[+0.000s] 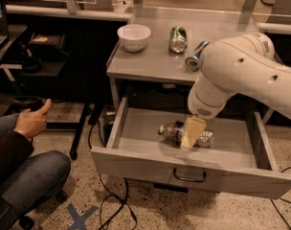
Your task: Pick water bottle from top drawer and place on counter
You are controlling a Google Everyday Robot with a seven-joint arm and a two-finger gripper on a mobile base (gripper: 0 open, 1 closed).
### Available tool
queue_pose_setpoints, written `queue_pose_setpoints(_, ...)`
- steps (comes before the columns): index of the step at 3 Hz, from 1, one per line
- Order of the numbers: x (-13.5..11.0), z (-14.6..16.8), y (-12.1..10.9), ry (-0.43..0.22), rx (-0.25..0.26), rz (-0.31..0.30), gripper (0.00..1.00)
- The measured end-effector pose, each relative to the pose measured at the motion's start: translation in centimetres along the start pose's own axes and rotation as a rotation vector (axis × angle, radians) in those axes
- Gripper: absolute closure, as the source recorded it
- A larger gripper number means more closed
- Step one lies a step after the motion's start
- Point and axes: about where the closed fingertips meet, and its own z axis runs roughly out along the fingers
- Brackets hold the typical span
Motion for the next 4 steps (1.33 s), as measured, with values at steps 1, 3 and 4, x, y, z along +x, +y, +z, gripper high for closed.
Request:
queue_pose_setpoints(1, 0.8, 4.1, -2.1, 0.053, -0.001, 0.070, 0.00)
queue_pose_setpoints(3, 0.8, 9.0, -3.5, 0.070, 0.034, 0.012, 0.00)
queue_pose_setpoints(4, 0.8, 9.1, -3.5, 0.071, 0.034, 0.012, 0.00)
